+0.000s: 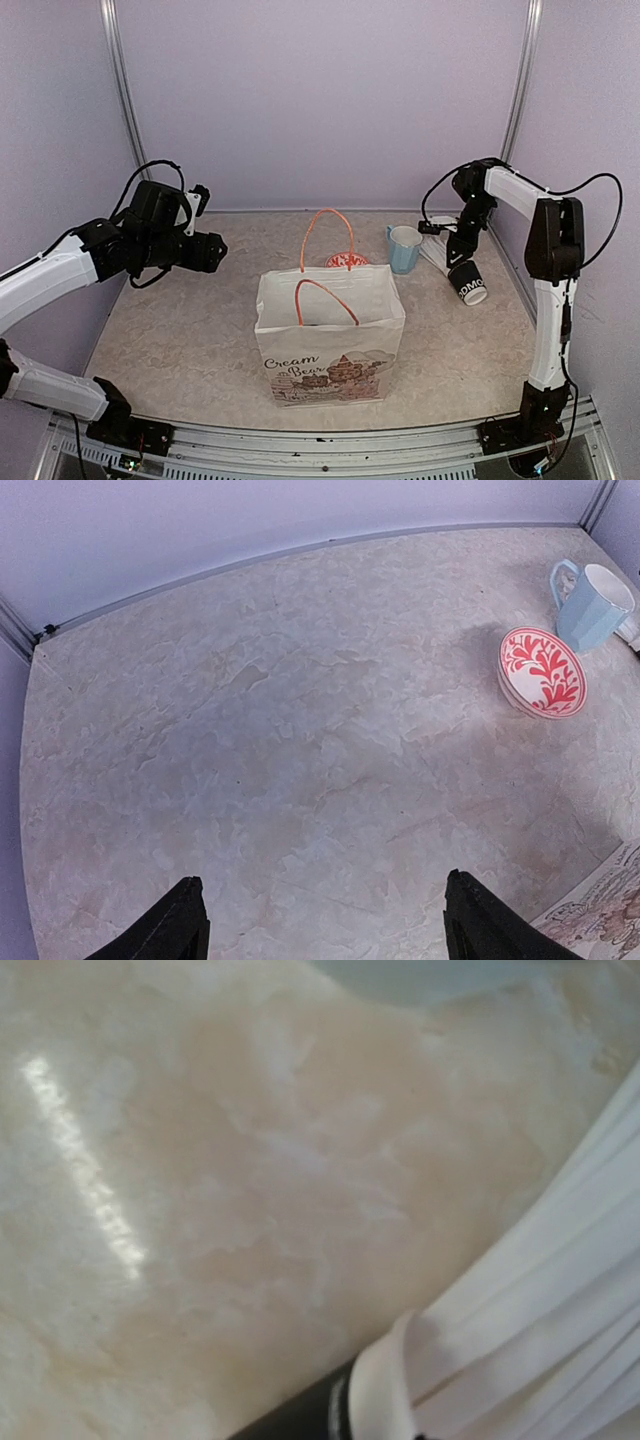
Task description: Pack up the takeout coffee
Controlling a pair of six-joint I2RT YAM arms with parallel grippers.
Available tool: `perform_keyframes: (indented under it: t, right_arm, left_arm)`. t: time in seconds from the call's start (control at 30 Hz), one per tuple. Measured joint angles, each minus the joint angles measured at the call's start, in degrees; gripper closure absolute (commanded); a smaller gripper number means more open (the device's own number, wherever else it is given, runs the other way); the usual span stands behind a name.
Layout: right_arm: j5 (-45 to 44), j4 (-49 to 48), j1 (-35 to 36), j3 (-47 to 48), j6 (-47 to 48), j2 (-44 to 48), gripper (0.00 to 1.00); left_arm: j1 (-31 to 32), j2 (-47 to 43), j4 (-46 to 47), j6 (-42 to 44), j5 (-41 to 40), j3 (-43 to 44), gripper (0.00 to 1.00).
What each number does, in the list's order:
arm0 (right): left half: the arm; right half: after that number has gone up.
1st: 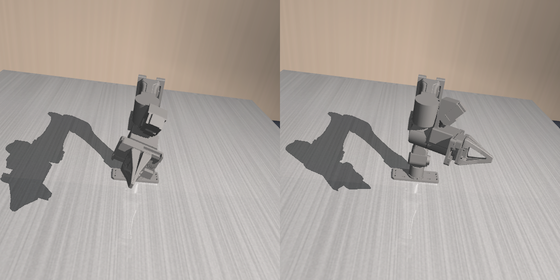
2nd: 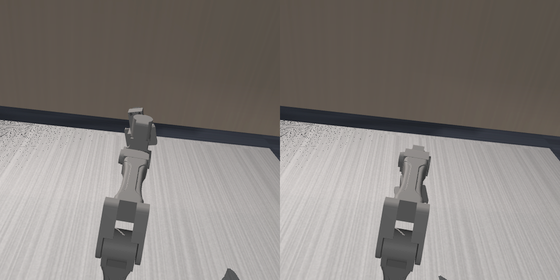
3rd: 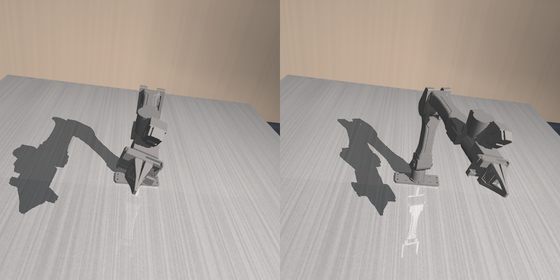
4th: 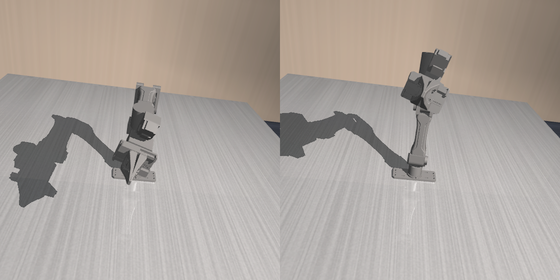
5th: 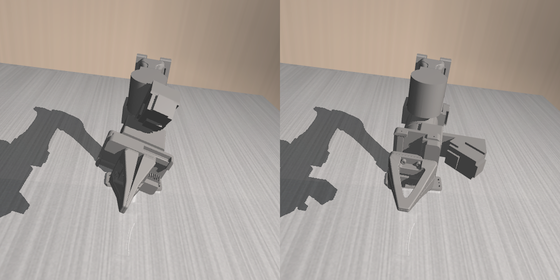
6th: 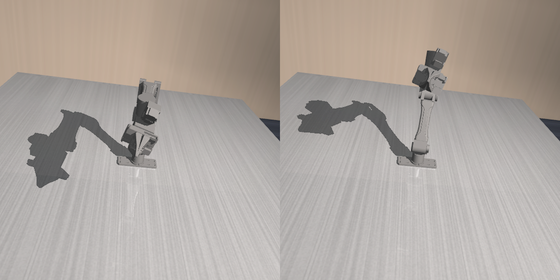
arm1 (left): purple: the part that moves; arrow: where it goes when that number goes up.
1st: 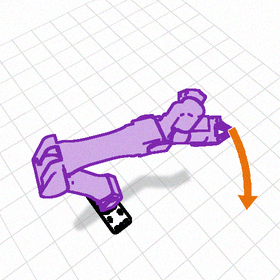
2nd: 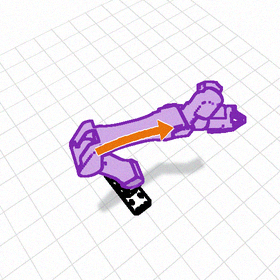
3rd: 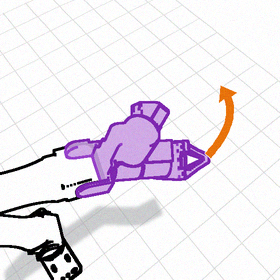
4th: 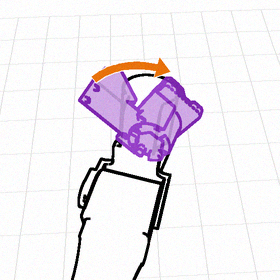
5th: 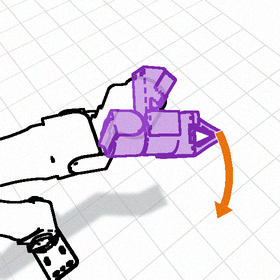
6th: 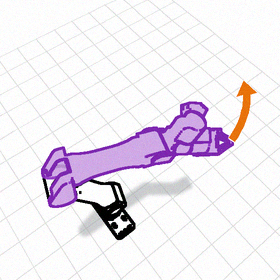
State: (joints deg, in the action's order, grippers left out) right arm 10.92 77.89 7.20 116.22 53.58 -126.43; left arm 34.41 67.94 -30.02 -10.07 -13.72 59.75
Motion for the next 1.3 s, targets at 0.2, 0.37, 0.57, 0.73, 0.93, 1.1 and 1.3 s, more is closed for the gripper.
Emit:
perform_keyframes:
  t: [0.2,0.37,0.57,0.73,0.93,1.1,1.3]
  right_arm:
    - [-1.9,0.1,-0.4,1.4,1.0,-1.5,0.60]
    - [-2.7,0.2,-0.7,1.8,1.3,-2.0,0.60]
    - [-3.5,0.2,-0.8,2.8,1.5,-2.3,0.58]
    - [-5.0,0.2,-0.8,4.5,2.4,-2.8,0.58]
    - [-7.9,0.2,-0.9,4.6,4.3,-3.2,0.61]
    - [-8.8,0.3,-0.9,2.6,5.5,-3.2,0.66]
    - [-9.3,0.2,-0.9,-0.6,6.0,-3.2,0.75]
  left_arm:
    - [0.0,-0.5,0.0,-0.2,0.1,-1.0,0.21]
    - [0.0,-0.5,0.0,-0.2,0.2,-1.6,0.21]
    - [0.0,-0.6,0.1,-0.2,0.7,-1.8,0.21]
    - [0.0,-0.5,0.3,-0.2,1.2,-2.0,0.21]
    - [0.0,-0.6,1.0,-0.2,1.3,-3.1,0.21]
    - [0.0,-0.9,1.1,-0.2,1.4,-3.8,0.21]
    - [0.0,-1.2,1.3,-0.2,1.4,-4.1,0.21]
